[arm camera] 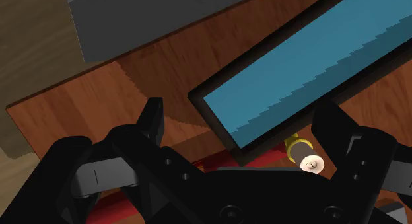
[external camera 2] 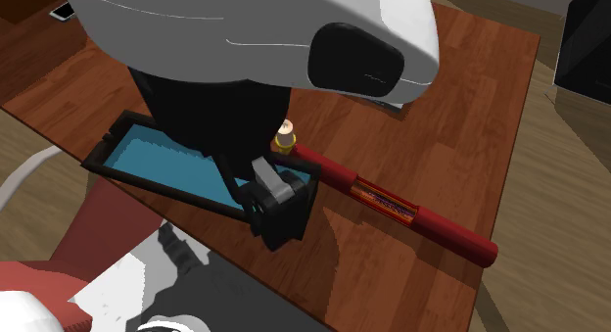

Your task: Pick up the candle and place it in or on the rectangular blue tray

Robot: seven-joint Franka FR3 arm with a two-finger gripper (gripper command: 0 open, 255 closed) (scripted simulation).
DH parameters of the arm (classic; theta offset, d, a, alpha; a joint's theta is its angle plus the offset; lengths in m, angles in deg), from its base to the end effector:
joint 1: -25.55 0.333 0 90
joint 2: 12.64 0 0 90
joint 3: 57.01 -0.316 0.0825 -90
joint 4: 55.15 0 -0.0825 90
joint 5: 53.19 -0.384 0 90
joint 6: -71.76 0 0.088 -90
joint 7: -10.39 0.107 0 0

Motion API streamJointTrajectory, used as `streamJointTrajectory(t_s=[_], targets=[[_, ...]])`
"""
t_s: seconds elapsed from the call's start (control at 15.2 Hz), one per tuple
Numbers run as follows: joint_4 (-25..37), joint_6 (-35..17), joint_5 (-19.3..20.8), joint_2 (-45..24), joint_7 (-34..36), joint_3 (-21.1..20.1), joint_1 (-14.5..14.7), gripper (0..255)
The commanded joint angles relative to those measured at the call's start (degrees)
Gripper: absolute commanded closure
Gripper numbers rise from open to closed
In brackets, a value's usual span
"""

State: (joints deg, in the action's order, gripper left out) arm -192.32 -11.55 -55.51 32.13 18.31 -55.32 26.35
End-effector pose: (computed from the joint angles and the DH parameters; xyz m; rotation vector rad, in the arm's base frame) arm 0.2932 -0.0021 0.5623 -3.0730 0.2186 0.2509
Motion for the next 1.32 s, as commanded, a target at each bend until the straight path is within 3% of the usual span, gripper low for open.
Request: streamJointTrajectory(t_s=[0.0,0.73,1.25], targets=[[0.0,0.0,0.0,0.0,0.0,0.0,0.0,0],[-5.0,-23.3,-3.9,-13.4,10.4,-8.9,1.7,0],[-1.7,-38.7,-2.2,-29.0,19.0,-14.8,1.6,0]])
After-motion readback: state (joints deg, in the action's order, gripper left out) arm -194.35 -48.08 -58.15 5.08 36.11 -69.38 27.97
